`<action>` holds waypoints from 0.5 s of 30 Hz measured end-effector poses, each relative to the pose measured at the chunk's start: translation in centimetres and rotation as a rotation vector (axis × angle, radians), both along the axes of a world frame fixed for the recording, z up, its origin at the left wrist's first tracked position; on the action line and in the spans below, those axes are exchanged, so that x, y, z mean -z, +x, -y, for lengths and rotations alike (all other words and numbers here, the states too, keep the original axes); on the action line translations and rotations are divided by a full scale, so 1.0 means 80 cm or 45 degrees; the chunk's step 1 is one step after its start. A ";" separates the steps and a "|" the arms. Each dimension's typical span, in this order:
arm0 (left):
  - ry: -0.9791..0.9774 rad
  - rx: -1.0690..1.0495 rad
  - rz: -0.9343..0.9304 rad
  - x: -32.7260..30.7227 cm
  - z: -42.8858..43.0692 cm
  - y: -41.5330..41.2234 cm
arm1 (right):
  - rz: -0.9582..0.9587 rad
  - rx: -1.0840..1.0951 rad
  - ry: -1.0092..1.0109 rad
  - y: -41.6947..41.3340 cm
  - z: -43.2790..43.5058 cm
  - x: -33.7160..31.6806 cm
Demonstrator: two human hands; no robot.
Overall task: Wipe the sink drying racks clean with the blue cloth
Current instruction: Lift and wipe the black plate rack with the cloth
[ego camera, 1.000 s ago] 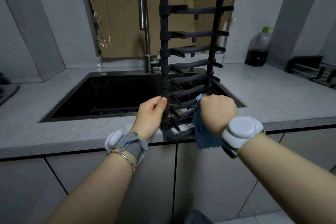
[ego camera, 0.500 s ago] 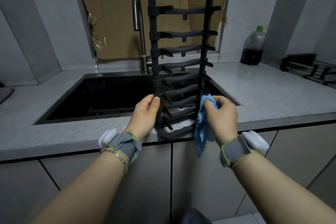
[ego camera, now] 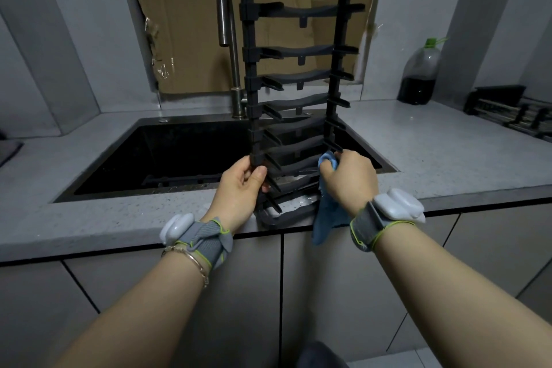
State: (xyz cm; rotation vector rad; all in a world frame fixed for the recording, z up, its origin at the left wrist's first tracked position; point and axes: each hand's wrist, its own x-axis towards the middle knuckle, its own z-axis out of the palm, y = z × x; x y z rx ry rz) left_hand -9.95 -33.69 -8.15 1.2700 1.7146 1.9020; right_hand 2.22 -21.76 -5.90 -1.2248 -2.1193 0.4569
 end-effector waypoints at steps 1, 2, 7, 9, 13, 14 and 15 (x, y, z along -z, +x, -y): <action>0.009 -0.015 0.000 0.001 -0.001 0.000 | -0.036 -0.045 0.003 0.003 0.000 0.001; 0.011 -0.028 -0.003 0.002 -0.002 0.000 | -0.094 -0.089 -0.030 0.008 0.000 0.001; 0.012 -0.038 0.020 0.004 -0.005 -0.001 | -0.865 -0.119 -0.376 0.029 0.004 0.016; 0.003 -0.033 0.033 0.003 -0.005 0.000 | -1.231 -0.016 -0.467 0.037 0.014 0.023; -0.008 -0.022 0.042 0.001 -0.002 0.000 | -1.342 -0.168 -0.302 0.027 0.049 0.024; -0.010 -0.016 0.046 0.000 -0.002 -0.001 | -1.267 -0.233 -0.214 0.020 0.057 0.024; -0.010 -0.004 0.048 -0.002 -0.002 0.000 | -1.139 -0.281 -0.114 0.013 0.060 0.026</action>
